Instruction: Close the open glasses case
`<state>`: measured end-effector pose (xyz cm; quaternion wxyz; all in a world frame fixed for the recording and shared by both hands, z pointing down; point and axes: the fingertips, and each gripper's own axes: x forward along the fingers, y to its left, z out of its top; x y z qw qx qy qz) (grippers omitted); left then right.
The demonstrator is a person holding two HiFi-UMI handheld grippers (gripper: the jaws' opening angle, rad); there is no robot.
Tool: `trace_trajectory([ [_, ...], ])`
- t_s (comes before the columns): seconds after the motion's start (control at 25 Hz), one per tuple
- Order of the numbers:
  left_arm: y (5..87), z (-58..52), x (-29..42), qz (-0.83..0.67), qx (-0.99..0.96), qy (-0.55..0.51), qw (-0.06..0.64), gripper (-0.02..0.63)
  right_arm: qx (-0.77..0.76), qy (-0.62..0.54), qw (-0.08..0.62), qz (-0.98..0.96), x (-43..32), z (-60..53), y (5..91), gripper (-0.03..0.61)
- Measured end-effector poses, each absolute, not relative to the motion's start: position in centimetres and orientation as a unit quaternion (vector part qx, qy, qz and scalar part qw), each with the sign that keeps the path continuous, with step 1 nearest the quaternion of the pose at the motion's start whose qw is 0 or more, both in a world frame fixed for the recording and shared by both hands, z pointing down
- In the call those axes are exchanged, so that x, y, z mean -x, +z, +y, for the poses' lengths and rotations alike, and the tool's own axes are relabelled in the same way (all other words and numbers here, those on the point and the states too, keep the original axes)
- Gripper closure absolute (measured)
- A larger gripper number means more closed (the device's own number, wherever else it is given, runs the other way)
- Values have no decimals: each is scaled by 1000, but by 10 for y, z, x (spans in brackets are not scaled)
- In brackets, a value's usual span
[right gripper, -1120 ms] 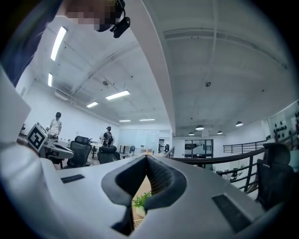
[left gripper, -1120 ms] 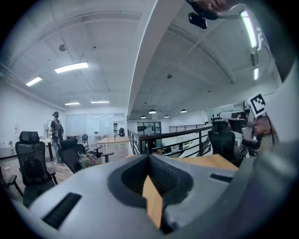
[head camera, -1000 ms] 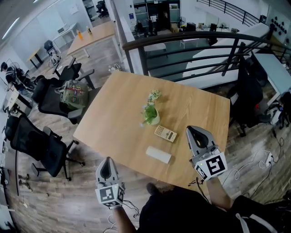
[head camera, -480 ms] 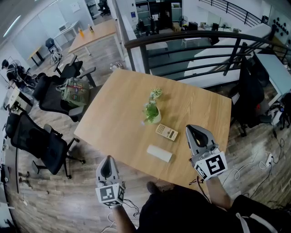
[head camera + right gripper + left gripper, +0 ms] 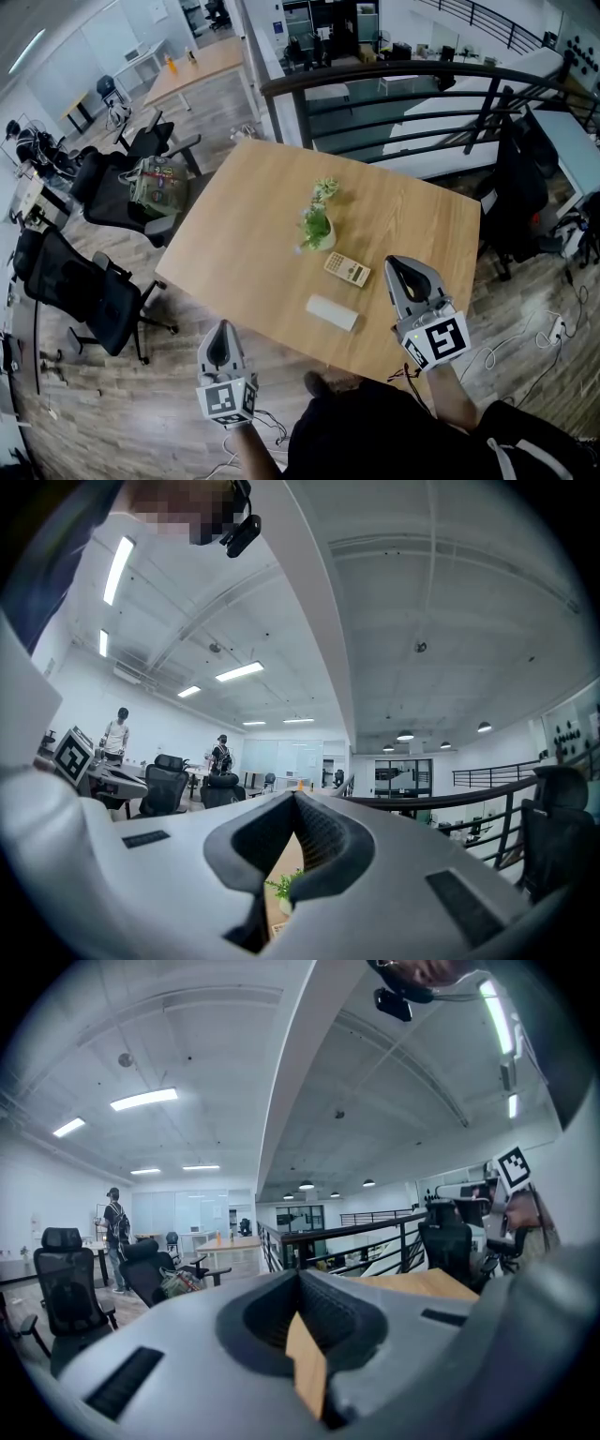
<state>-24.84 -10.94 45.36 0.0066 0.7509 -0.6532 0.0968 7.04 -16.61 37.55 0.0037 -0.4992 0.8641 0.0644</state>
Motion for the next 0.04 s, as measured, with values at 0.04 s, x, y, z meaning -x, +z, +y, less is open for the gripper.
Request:
trace_trajectory([
  [0.04, 454, -109, 250, -654, -750, 97, 8, 614, 499, 65, 4, 864, -70, -166, 376, 563],
])
